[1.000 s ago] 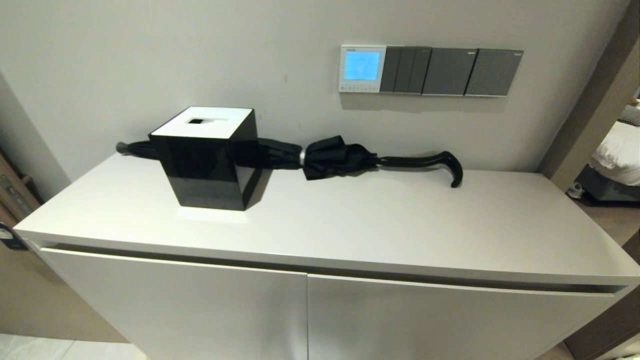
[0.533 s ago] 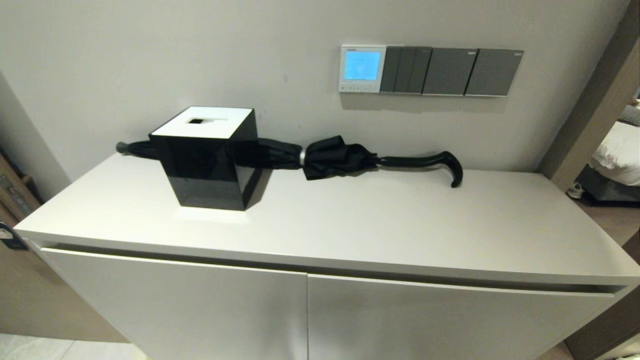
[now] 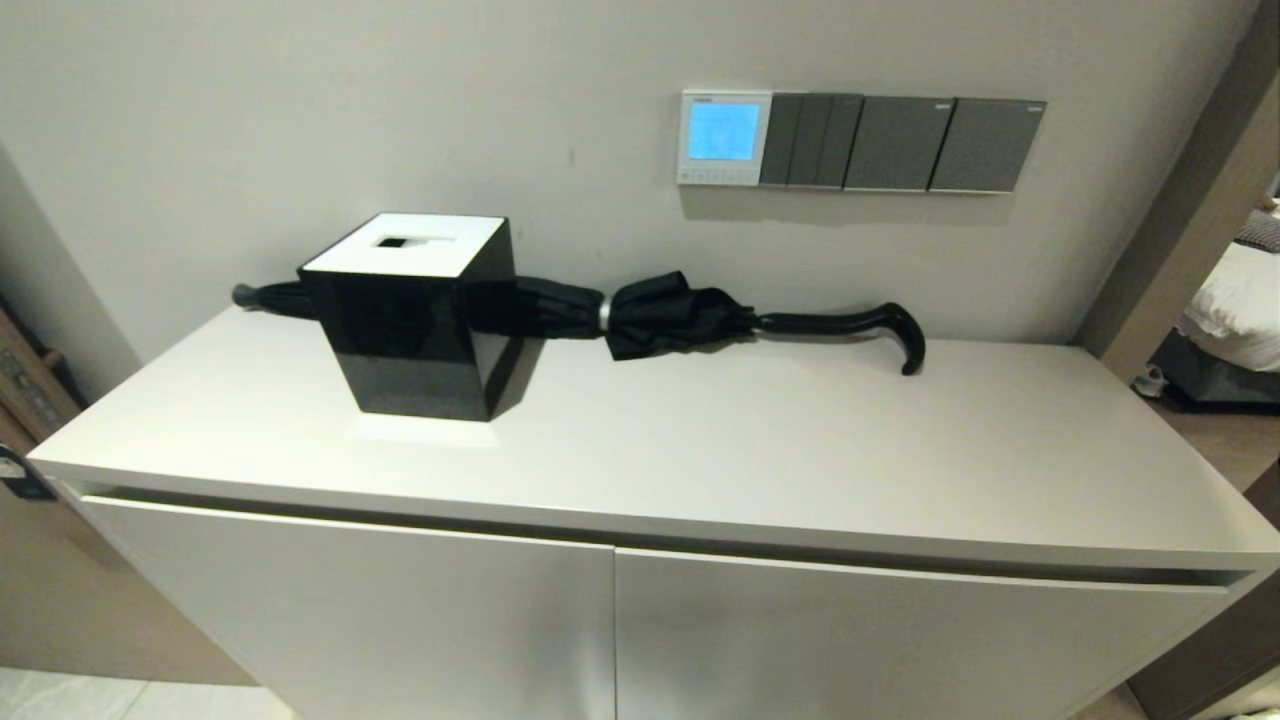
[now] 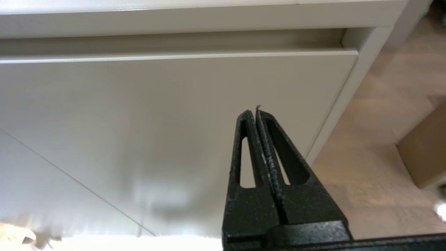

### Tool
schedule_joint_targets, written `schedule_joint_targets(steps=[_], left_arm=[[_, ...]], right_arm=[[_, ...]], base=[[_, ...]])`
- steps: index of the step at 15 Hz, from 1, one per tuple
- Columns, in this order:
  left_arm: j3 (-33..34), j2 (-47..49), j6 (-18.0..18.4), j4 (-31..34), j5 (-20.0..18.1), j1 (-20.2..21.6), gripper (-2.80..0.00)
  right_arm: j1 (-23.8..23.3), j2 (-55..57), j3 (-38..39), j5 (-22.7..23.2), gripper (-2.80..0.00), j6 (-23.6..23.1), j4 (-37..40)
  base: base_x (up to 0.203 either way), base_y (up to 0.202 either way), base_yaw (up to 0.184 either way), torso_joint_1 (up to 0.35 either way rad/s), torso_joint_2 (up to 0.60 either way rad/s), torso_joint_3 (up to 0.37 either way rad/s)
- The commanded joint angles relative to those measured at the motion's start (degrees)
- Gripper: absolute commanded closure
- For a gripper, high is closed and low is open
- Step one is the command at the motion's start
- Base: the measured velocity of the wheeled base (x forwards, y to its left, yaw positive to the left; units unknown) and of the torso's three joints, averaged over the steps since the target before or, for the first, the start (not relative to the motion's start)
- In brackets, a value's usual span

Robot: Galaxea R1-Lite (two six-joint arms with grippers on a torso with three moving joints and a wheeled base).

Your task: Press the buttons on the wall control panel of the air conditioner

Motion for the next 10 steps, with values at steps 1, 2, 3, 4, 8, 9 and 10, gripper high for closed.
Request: schedule_joint_targets(steps=[1,2,3,4,8,9,10], left_arm=[[0.0,0.0,0.0,0.0,0.0,0.0,0.00],[0.0,0.0,0.0,0.0,0.0,0.0,0.00],[0.0,0.0,0.0,0.0,0.0,0.0,0.00],[0.0,0.0,0.0,0.0,0.0,0.0,0.00],[0.0,0.0,0.0,0.1,0.0,0.0,0.00],[0.0,0.0,0.0,0.0,0.0,0.0,0.00],[0.0,0.0,0.0,0.0,0.0,0.0,0.00]], right_arm=[[-0.1,-3.1,0.6,0.6,0.00,-0.2,-0.3],[-0.1,-5.3,1.0,1.2,0.00,-0.4,-0.3],[-0.1,-8.0,1.5,1.8,0.00,-0.6,0.5],[-0.1,-10.5,1.7,2.2,0.00,-0.7,1.9],[0.0,-11.3,1.9,2.4,0.00,0.0,3.5],[0.0,-11.2,1.9,2.3,0.00,1.1,3.6],[0.0,-11.2,1.9,2.2,0.00,2.0,3.6]], base=[[0.000,0.000,0.000,0.000,0.00,0.000],[0.000,0.000,0.000,0.000,0.00,0.000],[0.000,0.000,0.000,0.000,0.00,0.000],[0.000,0.000,0.000,0.000,0.00,0.000],[0.000,0.000,0.000,0.000,0.00,0.000],[0.000,0.000,0.000,0.000,0.00,0.000],[0.000,0.000,0.000,0.000,0.00,0.000]])
